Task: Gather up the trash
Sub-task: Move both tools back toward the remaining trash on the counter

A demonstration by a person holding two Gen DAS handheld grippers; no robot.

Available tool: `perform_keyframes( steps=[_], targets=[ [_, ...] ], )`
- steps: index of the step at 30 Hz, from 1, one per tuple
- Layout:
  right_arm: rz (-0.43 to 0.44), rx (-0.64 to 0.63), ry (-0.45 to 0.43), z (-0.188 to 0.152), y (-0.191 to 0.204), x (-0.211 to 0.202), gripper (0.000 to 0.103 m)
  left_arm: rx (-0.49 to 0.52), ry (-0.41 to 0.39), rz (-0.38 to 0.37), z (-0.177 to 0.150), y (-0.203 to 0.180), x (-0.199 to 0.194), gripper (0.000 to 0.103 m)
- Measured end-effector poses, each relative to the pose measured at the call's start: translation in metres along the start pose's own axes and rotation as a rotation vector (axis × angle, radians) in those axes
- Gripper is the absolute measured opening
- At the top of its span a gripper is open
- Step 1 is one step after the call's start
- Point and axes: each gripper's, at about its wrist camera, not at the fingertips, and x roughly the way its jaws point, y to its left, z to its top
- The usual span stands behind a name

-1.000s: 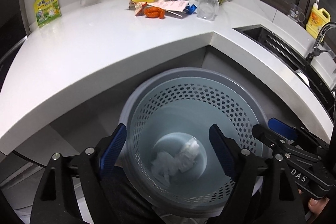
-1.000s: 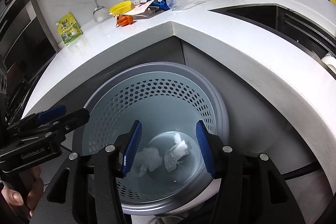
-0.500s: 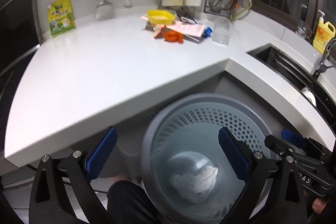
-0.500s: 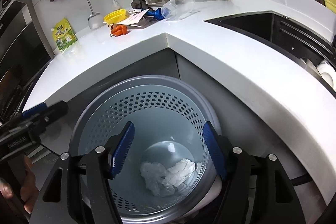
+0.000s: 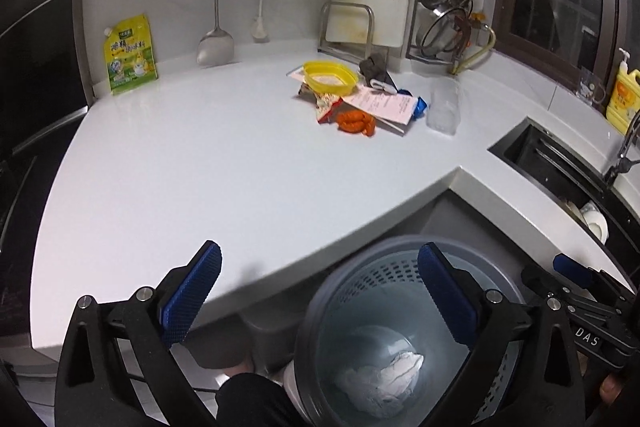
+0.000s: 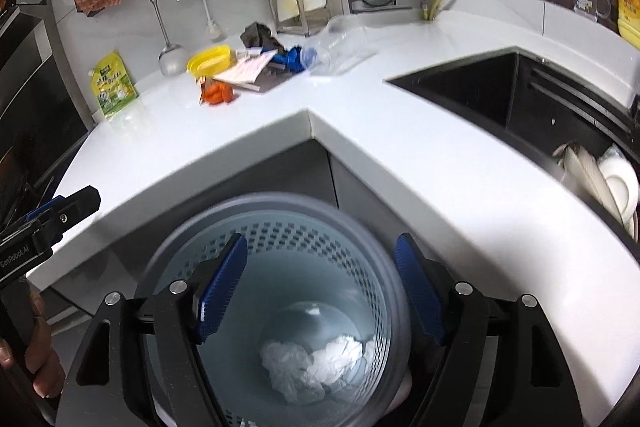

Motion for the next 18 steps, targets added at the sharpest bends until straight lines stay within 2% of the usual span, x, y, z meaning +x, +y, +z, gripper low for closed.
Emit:
perform_keyframes(
  steps=[13, 18],
  targets=[
    [-0.038, 0.008, -0.079, 0.067, -0.008, 0.015, 0.077, -0.023, -0.089, 0.021, 0.061, 0.007, 0.016, 0.097],
    [-0.061, 0.017, -0.09, 0.09, -0.012, 0.028, 0.077, -0.042, -0.095, 0.029, 0.084, 0.008, 0.038, 0.097]
  ],
)
